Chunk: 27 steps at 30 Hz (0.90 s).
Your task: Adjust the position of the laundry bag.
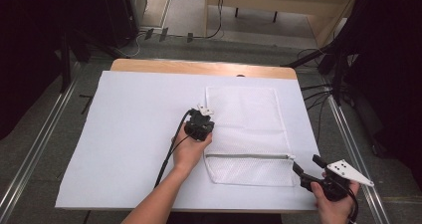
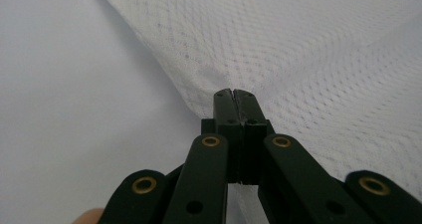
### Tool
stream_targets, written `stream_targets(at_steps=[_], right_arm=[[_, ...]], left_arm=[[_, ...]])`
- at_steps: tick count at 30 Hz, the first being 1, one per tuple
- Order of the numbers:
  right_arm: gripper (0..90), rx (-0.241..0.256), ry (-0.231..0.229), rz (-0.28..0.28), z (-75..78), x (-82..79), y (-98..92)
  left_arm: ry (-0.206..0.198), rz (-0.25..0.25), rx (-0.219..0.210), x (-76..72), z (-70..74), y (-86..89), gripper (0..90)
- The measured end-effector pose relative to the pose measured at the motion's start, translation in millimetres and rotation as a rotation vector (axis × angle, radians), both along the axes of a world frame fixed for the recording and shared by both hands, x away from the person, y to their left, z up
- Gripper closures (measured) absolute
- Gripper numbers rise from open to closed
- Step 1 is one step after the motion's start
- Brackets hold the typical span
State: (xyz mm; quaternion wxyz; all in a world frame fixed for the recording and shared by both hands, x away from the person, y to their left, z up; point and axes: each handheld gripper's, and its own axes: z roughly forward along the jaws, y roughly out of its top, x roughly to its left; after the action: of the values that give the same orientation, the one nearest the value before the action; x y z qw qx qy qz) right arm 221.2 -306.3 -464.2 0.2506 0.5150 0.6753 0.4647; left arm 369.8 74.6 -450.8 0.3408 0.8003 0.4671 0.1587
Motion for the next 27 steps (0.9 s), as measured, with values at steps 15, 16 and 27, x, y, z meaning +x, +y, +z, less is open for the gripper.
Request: stream_targets(at_steps=[15, 16, 27], right_arm=[[19.3, -0.018, 0.001, 0.027, 0.2, -0.3, 11.9], [19.3, -0.021, 0.0, 0.031, 0.1, -0.3, 13.3], [19.2, -0.03, 0.009, 0.066, -0.6, -0.2, 27.9]], left_arm=[[0.013, 0.047, -0.037, -27.4, 11.1, 102.8, 90.0], [0.018, 0.054, -0.037, -26.6, 11.7, 109.2, 90.0], [0.041, 0.132, -0.071, -3.7, 5.1, 141.7, 87.9]])
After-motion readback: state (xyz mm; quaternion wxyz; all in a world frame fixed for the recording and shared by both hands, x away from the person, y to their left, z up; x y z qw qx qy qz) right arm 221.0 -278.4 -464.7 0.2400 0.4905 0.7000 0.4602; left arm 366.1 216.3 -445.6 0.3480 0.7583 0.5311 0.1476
